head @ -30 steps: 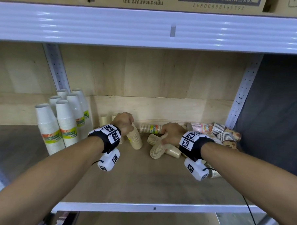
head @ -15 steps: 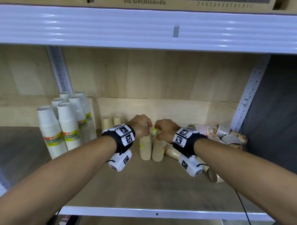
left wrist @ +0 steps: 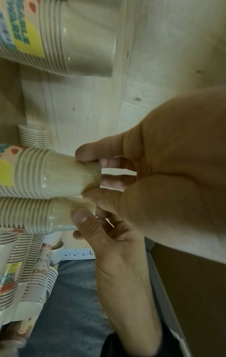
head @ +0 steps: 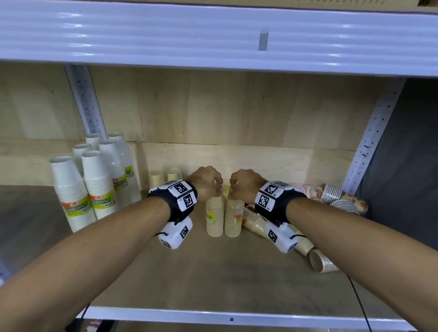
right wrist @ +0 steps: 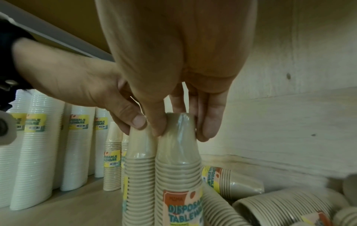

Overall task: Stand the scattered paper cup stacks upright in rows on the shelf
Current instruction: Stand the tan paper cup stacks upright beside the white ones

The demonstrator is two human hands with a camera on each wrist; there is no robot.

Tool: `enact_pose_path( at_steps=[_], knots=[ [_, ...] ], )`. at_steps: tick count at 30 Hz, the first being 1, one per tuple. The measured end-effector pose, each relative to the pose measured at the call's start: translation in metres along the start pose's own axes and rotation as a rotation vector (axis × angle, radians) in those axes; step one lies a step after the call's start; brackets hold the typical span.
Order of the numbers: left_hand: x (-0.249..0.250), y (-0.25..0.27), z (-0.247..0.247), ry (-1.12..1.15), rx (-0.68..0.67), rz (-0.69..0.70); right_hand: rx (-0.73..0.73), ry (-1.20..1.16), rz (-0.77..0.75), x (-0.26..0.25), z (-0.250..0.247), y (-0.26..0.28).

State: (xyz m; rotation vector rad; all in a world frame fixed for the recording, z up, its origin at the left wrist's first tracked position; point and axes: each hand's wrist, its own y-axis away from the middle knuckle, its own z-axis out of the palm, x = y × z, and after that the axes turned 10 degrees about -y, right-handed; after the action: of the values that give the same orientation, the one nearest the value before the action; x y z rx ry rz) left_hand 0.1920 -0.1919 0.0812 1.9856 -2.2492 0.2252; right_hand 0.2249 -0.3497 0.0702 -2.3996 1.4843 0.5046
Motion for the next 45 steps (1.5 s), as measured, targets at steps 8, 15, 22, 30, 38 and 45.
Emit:
enact_pose_path(
  at_steps=[8,15,22,30,38,45],
  knots=[
    [-0.001,0.000,0.000,0.027,-0.076,0.039,-0.069,-0.007,-0.024,0.000,-0.007,0.001],
    [-0.003,-0.006,0.003,0.008,-0.015,-0.001,-0.058,0.015,-0.004,-0.002,-0.009,0.000],
    [-0.003,-0.006,0.002,0.045,-0.061,0.025,-0.119,-0.012,-0.032,0.000,-0.013,0.002],
    [-0.005,-0.009,0.005,0.040,-0.009,-0.024,-0.097,-0.008,-0.002,0.000,-0.014,0.001],
    [-0.004,-0.006,-0.002,0.014,-0.049,0.044,-0.153,0.020,-0.058,-0.002,-0.017,0.000],
    [-0.005,-0.009,-0.006,-0.015,-0.049,0.041,-0.143,0.041,-0.071,-0.004,-0.016,-0.003]
  ],
)
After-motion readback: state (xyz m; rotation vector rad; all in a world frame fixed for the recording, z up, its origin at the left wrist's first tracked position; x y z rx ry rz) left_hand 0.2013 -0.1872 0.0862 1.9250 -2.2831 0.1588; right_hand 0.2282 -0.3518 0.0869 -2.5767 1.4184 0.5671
